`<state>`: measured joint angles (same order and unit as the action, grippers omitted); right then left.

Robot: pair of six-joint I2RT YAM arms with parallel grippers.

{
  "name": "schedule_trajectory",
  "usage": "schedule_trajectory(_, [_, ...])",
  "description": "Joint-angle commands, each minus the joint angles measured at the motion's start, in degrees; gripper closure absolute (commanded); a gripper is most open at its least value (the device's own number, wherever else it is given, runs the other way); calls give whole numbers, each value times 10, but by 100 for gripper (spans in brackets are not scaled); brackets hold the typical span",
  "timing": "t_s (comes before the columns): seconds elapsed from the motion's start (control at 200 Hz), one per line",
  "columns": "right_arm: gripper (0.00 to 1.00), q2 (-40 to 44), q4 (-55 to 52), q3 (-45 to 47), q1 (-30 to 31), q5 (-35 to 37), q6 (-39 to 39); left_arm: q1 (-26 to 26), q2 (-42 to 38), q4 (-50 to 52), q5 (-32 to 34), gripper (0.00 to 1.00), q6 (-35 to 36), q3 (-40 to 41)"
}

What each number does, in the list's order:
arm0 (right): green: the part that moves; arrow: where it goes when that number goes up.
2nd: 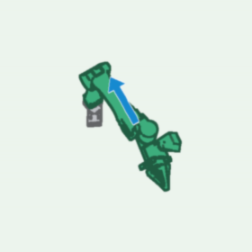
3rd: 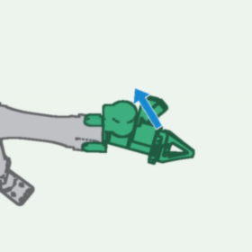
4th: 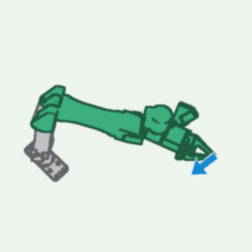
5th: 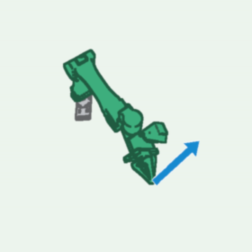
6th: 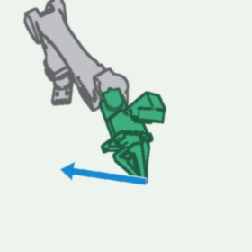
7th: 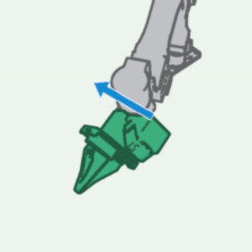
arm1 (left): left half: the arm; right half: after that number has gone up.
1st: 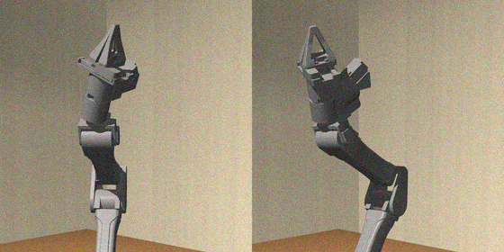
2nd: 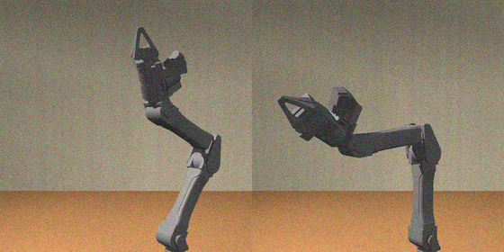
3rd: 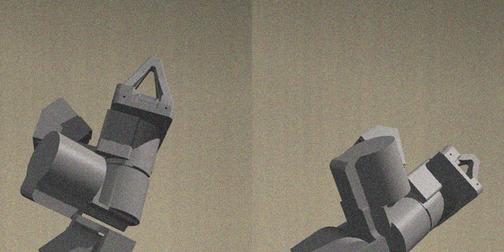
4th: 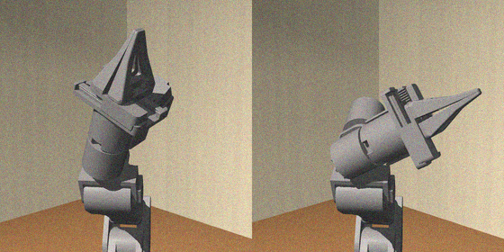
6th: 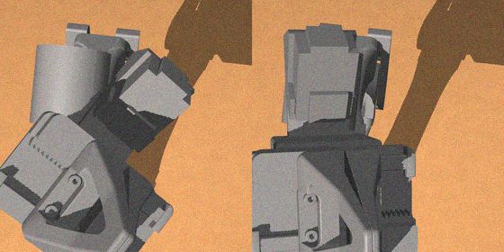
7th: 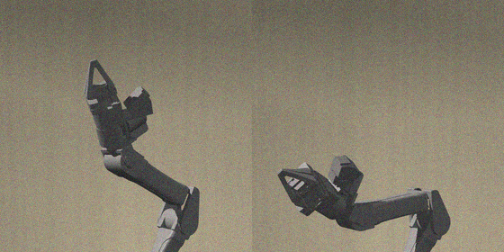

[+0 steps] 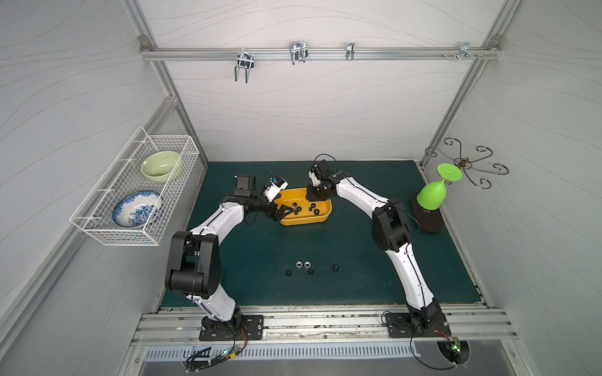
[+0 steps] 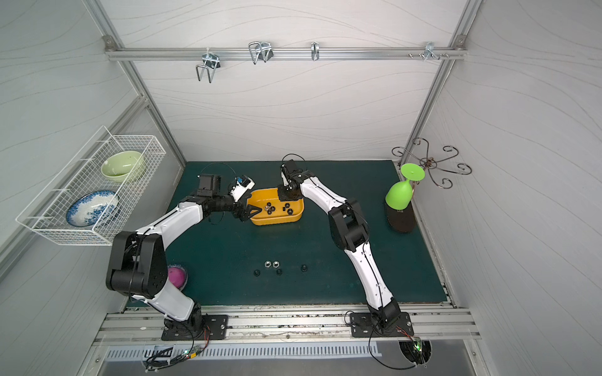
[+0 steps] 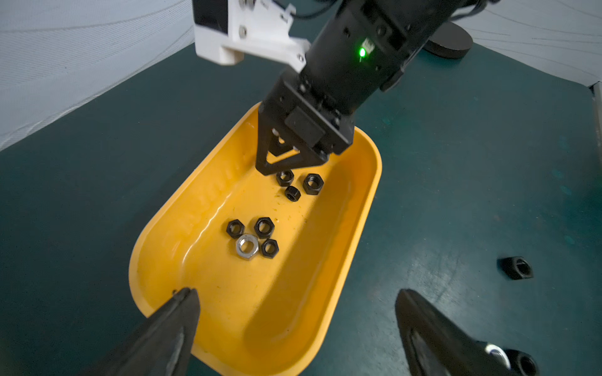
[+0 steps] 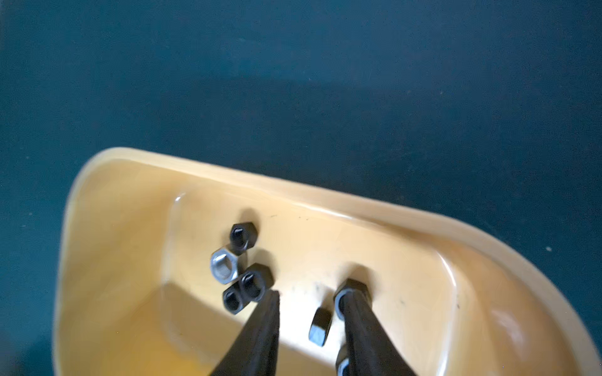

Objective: Put the nuts on the desktop into the storage box
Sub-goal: Place the nut in the storage box, then pick up the nut from the center of the board.

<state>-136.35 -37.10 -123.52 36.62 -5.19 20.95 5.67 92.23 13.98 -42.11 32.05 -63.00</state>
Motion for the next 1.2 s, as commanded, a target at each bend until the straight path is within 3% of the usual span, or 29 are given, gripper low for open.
schedule_trajectory(0.0, [63, 79, -13, 6, -3, -5, -11, -3, -39, 19, -8, 1, -22, -26])
schedule_trajectory(0.25, [60, 184, -23, 53, 4, 0, -29, -3, -96, 71, 34, 2, -75, -57])
schedule_trajectory(0.45, [51, 287, -15, 124, 29, 23, -81, -3, -118, 181, 72, 2, -163, -142])
schedule_trajectory(0.61, [29, 378, 15, 199, 81, 104, -162, -3, -115, 346, 42, 2, -126, -241])
schedule_trajectory(0.715, [2, 431, 28, 245, 117, 147, -207, -3, -128, 375, 38, 2, -93, -249])
schedule_trajectory(0.961, [1, 567, 92, 394, 161, 165, -244, -3, -139, 394, 94, 1, -130, -246])
schedule_trajectory(1.086, [1, 633, 116, 460, 163, 124, -280, -2, -140, 409, 123, 2, -159, -238])
schedule_trajectory(1.191, [1, 685, 137, 519, 163, 46, -351, -3, -145, 428, 121, 2, -160, -225])
